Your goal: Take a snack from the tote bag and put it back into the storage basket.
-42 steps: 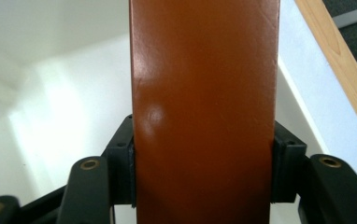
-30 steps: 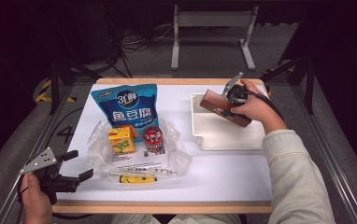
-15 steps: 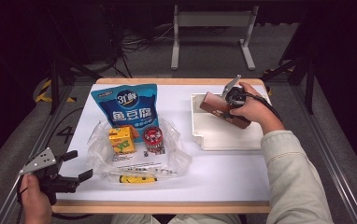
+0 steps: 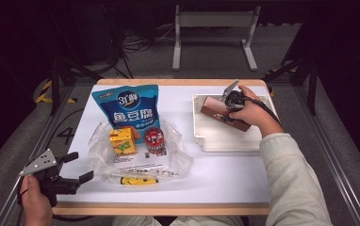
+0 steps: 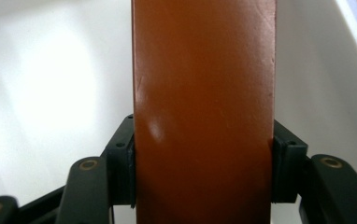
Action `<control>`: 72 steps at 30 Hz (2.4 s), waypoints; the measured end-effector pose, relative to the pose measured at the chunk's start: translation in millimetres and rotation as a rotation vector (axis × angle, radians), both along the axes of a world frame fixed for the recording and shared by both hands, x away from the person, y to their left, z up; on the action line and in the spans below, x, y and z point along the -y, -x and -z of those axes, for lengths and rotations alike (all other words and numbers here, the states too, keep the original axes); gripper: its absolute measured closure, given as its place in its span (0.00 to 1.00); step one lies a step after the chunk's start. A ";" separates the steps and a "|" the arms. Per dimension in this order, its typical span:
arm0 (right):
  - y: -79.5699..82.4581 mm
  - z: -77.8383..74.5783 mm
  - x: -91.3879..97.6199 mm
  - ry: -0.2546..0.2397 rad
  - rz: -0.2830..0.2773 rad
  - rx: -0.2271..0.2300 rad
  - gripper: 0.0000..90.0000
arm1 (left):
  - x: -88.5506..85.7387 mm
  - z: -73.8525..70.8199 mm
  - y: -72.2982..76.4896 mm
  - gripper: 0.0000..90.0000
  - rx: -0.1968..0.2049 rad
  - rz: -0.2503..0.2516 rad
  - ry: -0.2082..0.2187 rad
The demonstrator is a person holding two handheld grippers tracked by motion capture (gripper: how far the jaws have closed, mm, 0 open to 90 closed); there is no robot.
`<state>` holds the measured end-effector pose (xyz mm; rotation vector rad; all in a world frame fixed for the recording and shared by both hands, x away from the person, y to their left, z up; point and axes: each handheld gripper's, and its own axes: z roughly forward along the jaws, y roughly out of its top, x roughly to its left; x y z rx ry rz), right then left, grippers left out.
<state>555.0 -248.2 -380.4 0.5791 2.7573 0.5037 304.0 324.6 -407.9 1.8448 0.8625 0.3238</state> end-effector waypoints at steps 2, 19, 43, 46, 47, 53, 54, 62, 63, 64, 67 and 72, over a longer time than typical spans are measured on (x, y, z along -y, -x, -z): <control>-0.1 1.3 -0.7 0.000 0.000 0.003 0.46 | 0.2 0.1 -0.2 0.02 0.000 0.003 -0.003; -0.5 7.4 -2.4 -0.032 0.024 0.012 0.41 | 0.2 0.0 -0.4 0.02 -0.001 0.003 -0.004; 36.6 -41.2 10.6 -0.241 0.016 0.109 0.51 | 5.7 -1.1 -9.0 0.02 0.006 0.019 -0.003; 40.5 -41.0 10.9 -0.253 0.029 0.069 0.59 | 5.6 -1.1 -9.0 0.02 0.006 0.020 -0.003; 41.9 -40.6 11.6 -0.255 0.039 0.056 0.66 | 5.6 -1.1 -8.9 0.02 0.005 0.018 -0.003; 46.8 -38.2 17.8 -0.288 0.072 0.008 0.96 | 5.3 -1.1 -8.3 0.02 0.007 0.017 -0.004; 47.3 -38.0 19.4 -0.296 0.076 0.008 1.00 | 5.2 -1.1 -8.2 0.02 0.006 0.016 -0.006; 45.8 -26.3 28.7 -0.318 0.111 -0.025 1.00 | 5.2 -0.9 -7.6 0.02 0.004 0.016 -0.003; 45.8 -26.3 28.7 -0.318 0.111 -0.025 1.00 | 5.2 -0.9 -7.6 0.02 0.004 0.016 -0.003; 45.5 -24.6 29.6 -0.315 0.110 -0.027 1.00 | 5.1 -0.9 -7.6 0.02 0.004 0.016 -0.003; 44.7 -19.3 32.1 -0.301 0.114 -0.042 1.00 | 4.9 -0.7 -7.7 0.02 0.001 0.015 -0.004; 43.3 -11.9 34.0 -0.268 0.125 -0.059 1.00 | 5.3 -0.6 -7.8 0.02 0.004 0.016 -0.003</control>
